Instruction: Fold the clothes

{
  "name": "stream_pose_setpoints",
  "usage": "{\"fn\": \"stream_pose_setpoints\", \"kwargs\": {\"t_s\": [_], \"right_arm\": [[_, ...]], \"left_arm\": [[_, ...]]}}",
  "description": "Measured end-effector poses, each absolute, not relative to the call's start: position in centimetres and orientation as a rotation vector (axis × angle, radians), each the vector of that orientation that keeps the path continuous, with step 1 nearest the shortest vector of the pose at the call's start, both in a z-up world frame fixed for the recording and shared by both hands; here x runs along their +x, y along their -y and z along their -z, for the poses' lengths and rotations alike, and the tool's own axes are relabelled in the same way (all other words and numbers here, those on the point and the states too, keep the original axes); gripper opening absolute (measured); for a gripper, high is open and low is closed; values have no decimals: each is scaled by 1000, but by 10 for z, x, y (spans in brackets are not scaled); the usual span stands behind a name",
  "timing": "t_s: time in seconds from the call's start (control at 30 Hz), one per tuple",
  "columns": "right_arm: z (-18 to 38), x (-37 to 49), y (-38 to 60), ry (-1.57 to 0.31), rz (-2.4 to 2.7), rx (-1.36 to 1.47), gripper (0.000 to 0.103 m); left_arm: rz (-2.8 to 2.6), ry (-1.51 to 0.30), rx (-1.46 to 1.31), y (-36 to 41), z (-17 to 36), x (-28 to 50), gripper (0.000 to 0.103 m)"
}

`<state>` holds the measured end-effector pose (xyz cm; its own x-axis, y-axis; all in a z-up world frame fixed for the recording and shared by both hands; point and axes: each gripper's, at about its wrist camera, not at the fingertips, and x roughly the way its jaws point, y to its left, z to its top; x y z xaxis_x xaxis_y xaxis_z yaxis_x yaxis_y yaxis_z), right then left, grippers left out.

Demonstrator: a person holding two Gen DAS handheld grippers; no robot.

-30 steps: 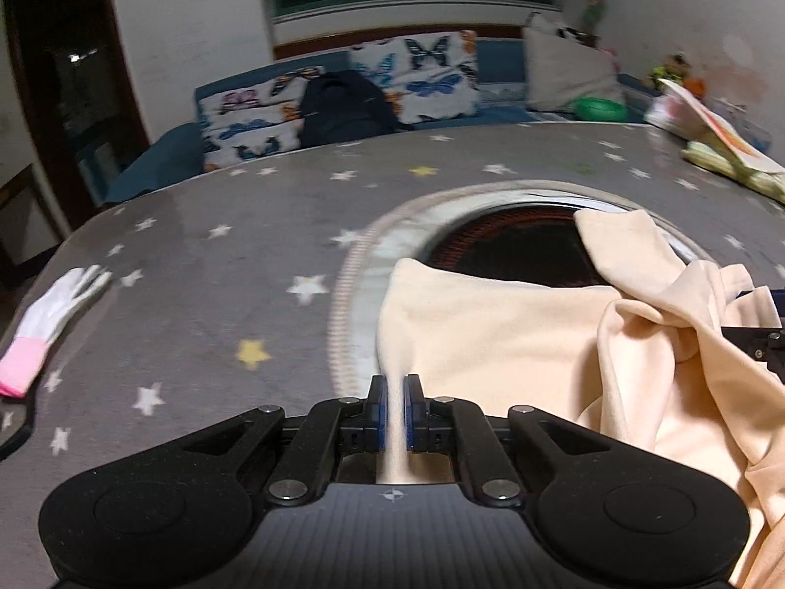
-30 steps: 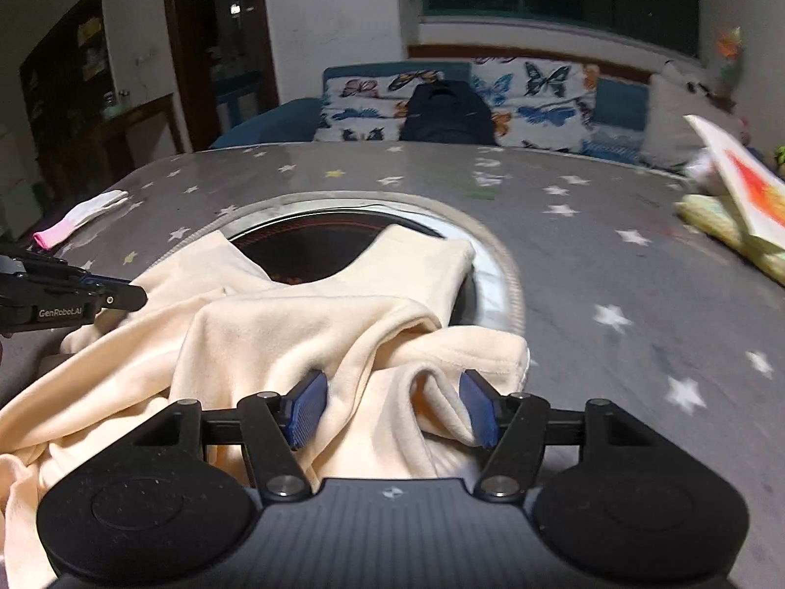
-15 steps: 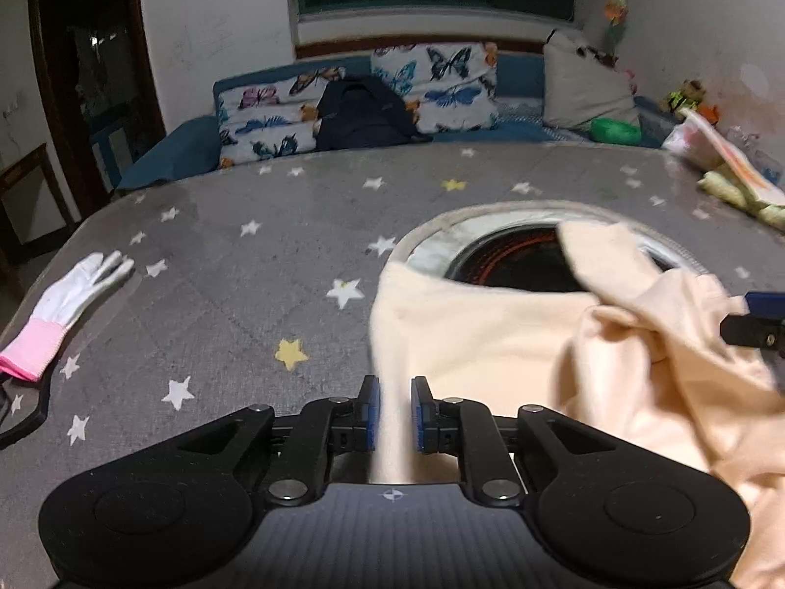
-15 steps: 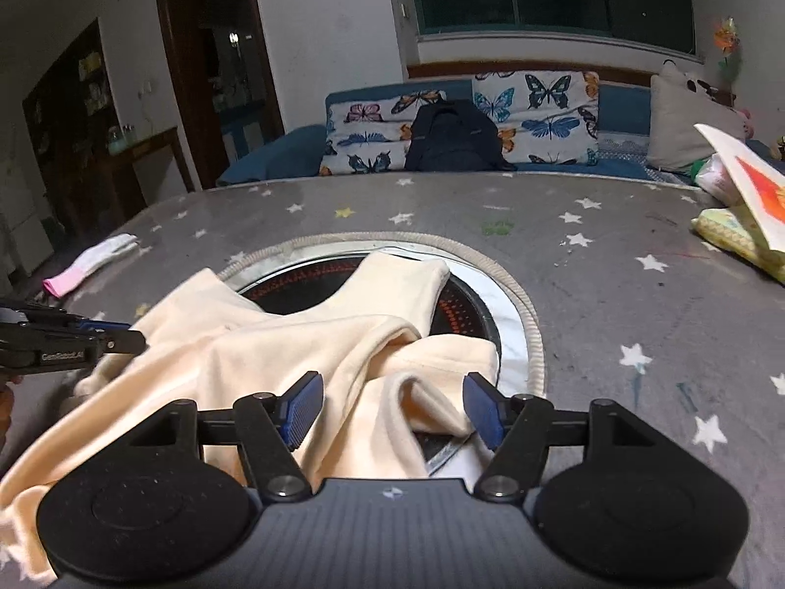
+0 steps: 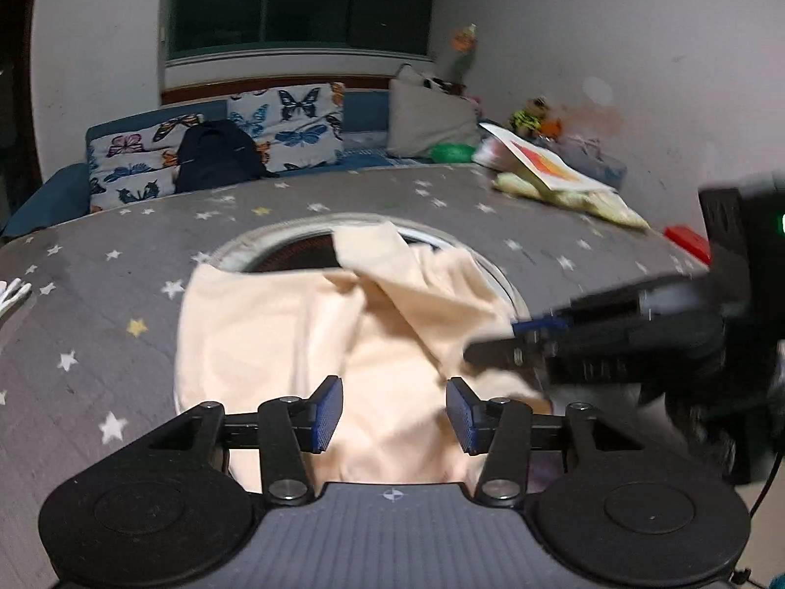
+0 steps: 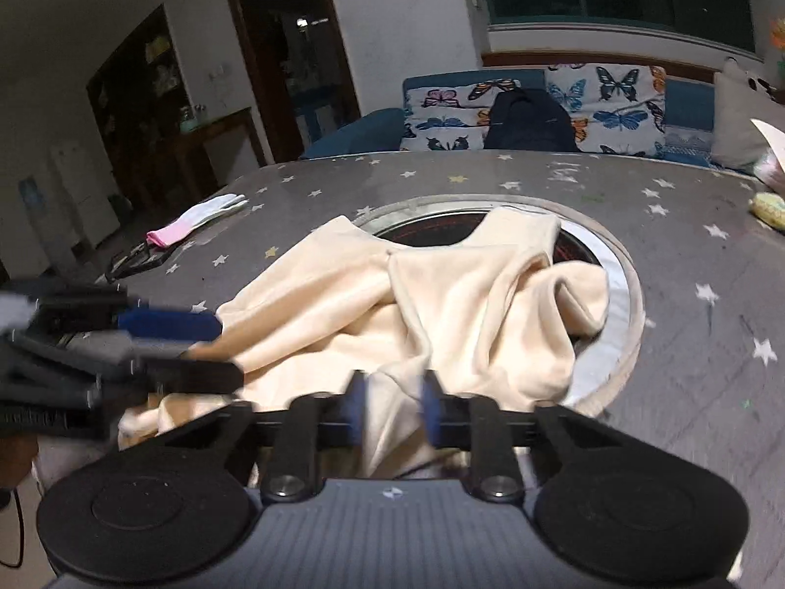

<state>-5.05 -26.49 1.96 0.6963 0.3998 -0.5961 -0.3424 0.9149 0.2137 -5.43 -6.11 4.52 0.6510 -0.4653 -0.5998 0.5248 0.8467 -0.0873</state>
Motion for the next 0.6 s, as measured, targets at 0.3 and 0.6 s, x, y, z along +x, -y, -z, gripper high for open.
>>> {"fn": "stream_pose_setpoints", "kwargs": {"t_s": [0.3,0.6], "right_arm": [[-28,-109,269,-666,-397,-2,9],[-41,-139,275,-618,-354,-19,29]], "left_arm": [[613,-682,117,42,-30,-91,50],[604,-649,132,37,-42,-103,52]]}}
